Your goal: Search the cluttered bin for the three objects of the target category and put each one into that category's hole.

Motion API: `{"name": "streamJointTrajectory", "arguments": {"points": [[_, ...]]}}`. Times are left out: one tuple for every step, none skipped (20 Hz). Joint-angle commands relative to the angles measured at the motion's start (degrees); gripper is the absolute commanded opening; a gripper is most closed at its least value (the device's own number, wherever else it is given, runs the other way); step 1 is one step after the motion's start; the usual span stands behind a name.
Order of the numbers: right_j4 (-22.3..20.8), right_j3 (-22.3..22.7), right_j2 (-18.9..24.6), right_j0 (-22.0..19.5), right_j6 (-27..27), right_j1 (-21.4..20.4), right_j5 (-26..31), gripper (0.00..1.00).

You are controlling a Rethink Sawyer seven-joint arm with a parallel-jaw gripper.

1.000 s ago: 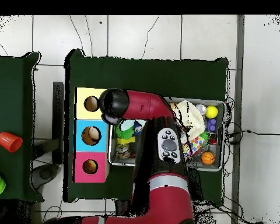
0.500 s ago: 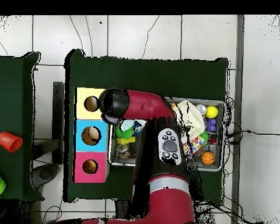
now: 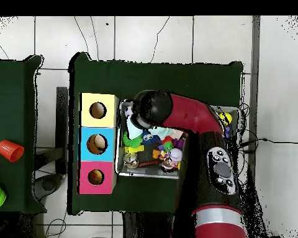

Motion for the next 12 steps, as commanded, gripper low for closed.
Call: {"name": "streamJointTrajectory", "arguments": {"points": [[-1.25,5.68,5.37,-7.34,-11.07,-4.69,10.89,1.0],[-1.82,5.1,5.59,-8.35,-12.32,-5.22,12.63,1.0],[-2.34,4.75,5.95,-9.28,-13.35,-5.25,13.33,1.0],[-2.91,4.14,6.53,-10.96,-15.35,-5.18,14.68,1.0],[-3.3,3.98,7.02,-11.88,-16.23,-5.0,14.98,1.0],[-3.71,3.82,7.7,-13.53,-17.92,-4.82,15.41,1.0],[-4.11,3.81,8.14,-14.39,-18.53,-4.67,15.43,1.0],[-4.6,3.74,8.58,-15.54,-19.68,-4.32,15.29,1.0],[-5.22,4.07,8.93,-16.26,-20.09,-4.19,14.66,1.0],[-5.83,4.41,9.28,-16.97,-20.51,-4.06,14.02,1.0],[-6.3,4.81,9.78,-17.56,-20.4,-3.93,13.42,1.0],[-6.85,5.55,10.27,-18.28,-20.65,-3.72,11.98,1.0]]}}
